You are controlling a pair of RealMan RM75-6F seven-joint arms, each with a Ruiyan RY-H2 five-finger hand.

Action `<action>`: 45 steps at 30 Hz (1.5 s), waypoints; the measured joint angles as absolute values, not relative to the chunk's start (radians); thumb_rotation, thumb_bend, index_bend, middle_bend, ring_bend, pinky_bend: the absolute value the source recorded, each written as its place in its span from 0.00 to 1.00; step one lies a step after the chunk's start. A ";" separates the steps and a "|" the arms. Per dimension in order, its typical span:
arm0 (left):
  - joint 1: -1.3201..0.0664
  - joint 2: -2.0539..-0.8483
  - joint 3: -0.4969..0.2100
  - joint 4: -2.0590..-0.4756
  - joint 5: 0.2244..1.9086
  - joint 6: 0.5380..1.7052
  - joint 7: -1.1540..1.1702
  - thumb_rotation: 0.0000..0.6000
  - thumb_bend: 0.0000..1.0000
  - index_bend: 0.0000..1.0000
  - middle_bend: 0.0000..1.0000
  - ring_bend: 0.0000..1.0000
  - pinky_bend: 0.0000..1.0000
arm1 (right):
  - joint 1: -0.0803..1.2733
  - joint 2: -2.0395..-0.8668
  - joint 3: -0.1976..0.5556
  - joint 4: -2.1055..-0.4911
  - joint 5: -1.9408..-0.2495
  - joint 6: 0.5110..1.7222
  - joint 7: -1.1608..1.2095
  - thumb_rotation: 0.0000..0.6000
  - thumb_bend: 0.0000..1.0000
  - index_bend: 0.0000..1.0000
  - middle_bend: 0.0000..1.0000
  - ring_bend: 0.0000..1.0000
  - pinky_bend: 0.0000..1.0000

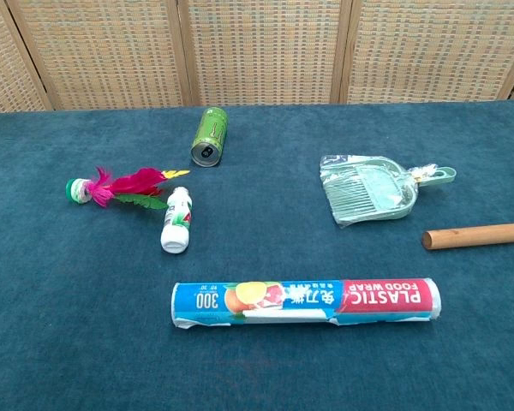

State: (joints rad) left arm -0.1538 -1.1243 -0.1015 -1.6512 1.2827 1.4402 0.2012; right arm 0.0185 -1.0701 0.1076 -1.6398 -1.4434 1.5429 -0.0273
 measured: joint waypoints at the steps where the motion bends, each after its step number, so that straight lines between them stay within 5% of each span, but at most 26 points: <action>1: -0.155 -1.126 -0.101 -1.651 1.282 1.438 0.205 1.00 0.00 0.00 0.00 0.00 0.00 | 0.018 -1.070 0.108 -1.640 -1.443 1.543 -0.026 1.00 0.00 0.00 0.00 0.00 0.00; 12: -0.221 -1.143 -0.129 -1.686 1.277 1.374 0.271 1.00 0.00 0.00 0.00 0.00 0.00 | 0.013 -1.061 0.113 -1.636 -1.431 1.544 0.000 1.00 0.00 0.00 0.00 0.00 0.00; 18: -0.355 -1.179 -0.188 -1.702 1.228 1.222 0.340 1.00 0.13 0.01 0.00 0.00 0.00 | 0.019 -1.061 0.120 -1.630 -1.410 1.529 0.007 1.00 0.00 0.00 0.00 0.00 0.00; 28: -0.665 -1.430 -0.282 -1.486 1.002 0.951 0.519 1.00 0.22 0.37 0.00 0.00 0.00 | 0.033 -1.069 0.139 -1.592 -1.332 1.468 0.019 1.00 0.00 0.00 0.00 0.00 0.00; 36: -0.823 -1.635 -0.292 -1.257 0.854 0.864 0.611 1.00 0.30 0.43 0.00 0.00 0.00 | 0.051 -1.081 0.152 -1.561 -1.285 1.418 0.029 1.00 0.00 0.00 0.00 0.00 0.00; 45: -0.843 -1.650 -0.282 -1.251 0.843 0.862 0.573 1.00 0.36 0.48 0.00 0.00 0.00 | 0.055 -1.086 0.153 -1.553 -1.278 1.409 0.026 1.00 0.00 0.00 0.00 0.00 0.00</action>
State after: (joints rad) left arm -0.8426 -1.6503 -0.2823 -1.2513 0.8433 0.8619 0.5731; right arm 0.0551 -1.0864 0.1532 -1.5531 -1.2775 1.4086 0.0255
